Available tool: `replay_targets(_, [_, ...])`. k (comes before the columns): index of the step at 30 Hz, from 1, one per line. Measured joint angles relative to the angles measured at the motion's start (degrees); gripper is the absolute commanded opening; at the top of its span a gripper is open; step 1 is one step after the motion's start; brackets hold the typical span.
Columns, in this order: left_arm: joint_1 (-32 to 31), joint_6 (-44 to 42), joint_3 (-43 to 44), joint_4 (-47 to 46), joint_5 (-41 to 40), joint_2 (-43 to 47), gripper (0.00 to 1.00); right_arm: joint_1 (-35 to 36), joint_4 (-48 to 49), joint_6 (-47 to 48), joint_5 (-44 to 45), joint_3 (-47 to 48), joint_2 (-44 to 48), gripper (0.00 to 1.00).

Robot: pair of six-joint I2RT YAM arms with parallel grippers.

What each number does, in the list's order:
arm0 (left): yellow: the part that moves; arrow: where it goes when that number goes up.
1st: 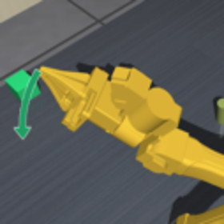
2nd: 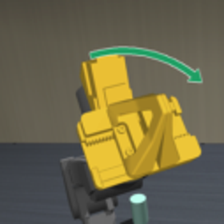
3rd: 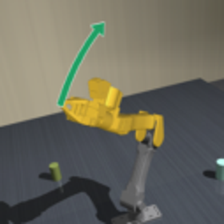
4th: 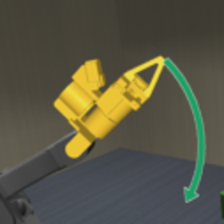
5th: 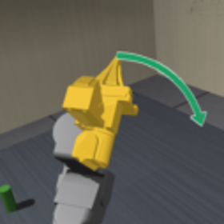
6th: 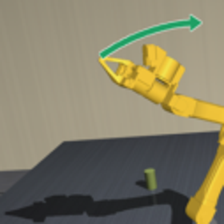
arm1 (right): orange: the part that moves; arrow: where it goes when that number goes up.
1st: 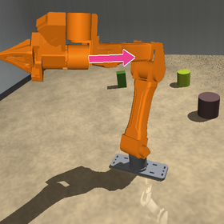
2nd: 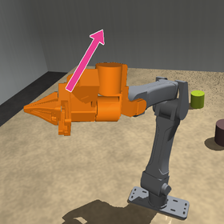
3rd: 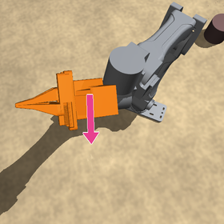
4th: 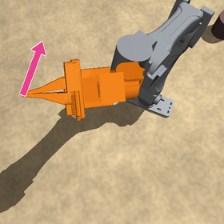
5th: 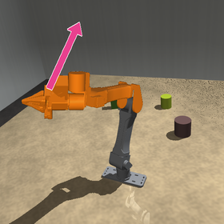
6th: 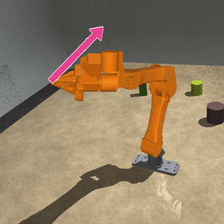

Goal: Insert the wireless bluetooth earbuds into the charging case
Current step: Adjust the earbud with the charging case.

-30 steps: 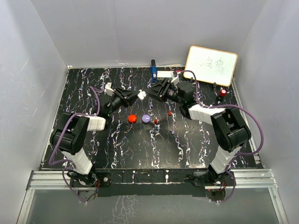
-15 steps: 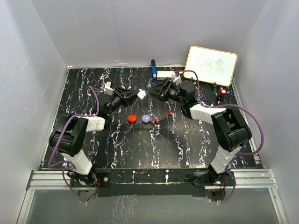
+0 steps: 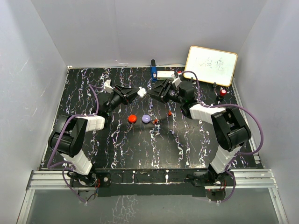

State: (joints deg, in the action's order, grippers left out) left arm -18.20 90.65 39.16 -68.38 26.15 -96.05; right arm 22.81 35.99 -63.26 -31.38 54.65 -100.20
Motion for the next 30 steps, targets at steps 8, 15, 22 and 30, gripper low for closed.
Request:
replay_targets(8, [0.0, 0.0, 0.28, 0.02, 0.02, 0.0, 0.0, 0.0, -0.48, 0.24, 0.0, 0.35, -1.31, 0.5])
replay_targets(15, [0.0, 0.0, 0.28, 0.04, 0.11, 0.0, 0.0, 0.0, -0.48, 0.24, -0.02, 0.37, -1.33, 0.5])
replay_targets(22, [-0.02, -0.02, 0.28, 0.39, 0.42, 0.0, 0.0, 0.0, -0.5, 0.24, 0.0, 0.44, -1.44, 0.5])
replay_targets(30, [-0.31, -0.07, 0.15, 1.92, 0.9, 0.0, 0.0, 0.0, -0.63, 0.26, -0.02, 1.09, -1.53, 0.5])
